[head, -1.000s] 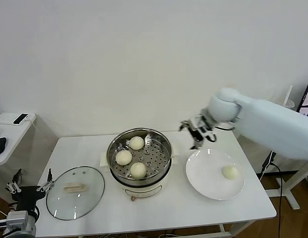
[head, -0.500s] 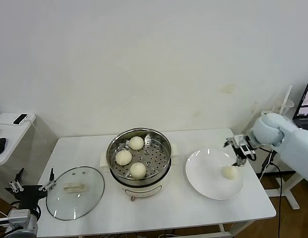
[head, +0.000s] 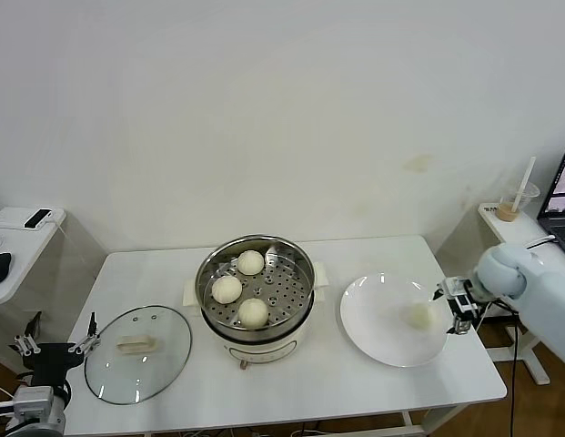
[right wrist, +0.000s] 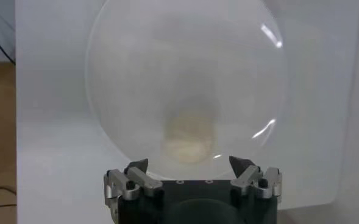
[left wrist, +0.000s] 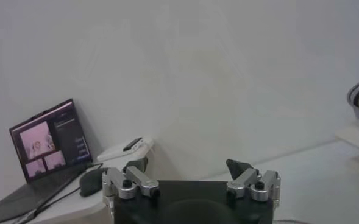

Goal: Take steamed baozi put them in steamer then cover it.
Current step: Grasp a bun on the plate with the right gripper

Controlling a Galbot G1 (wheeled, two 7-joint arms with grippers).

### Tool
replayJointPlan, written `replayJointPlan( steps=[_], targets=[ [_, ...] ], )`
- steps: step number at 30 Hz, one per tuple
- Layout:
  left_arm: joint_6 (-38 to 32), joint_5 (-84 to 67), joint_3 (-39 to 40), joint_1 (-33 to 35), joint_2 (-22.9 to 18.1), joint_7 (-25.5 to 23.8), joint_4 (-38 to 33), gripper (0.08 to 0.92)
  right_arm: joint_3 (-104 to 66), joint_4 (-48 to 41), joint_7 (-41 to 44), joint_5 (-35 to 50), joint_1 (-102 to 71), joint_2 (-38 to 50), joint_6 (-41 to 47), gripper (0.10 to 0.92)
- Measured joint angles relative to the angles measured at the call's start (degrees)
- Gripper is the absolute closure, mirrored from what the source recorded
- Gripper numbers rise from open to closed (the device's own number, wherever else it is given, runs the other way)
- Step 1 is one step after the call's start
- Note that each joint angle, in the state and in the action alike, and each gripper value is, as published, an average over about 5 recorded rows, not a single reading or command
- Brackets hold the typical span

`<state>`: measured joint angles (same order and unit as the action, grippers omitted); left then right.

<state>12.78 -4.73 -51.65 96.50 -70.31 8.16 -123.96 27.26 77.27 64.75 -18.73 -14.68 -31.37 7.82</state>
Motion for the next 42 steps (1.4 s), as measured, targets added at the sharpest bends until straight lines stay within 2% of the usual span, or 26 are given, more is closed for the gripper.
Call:
replayJointPlan(
  steps=[23, 33, 42],
  targets=[
    [0.13, 0.03, -0.32, -0.13, -0.30, -0.02, 0.17, 0.177, -3.77, -10.45, -1.97, -3.94, -2.02, -9.23, -0.41, 0.207],
    [0.13, 0.03, -0.29, -0.15, -0.29, -0.02, 0.07, 0.177, -3.87, -11.76, -1.93, -4.53, -1.79, -10.46, 0.94, 0.375],
    [0.11, 0.01, -0.37, -0.09, -0.38, 0.02, -0.24, 0.177, -3.13, -11.17, -0.45, -3.63, -0.71, -9.66, 2.21, 0.449]
  ],
)
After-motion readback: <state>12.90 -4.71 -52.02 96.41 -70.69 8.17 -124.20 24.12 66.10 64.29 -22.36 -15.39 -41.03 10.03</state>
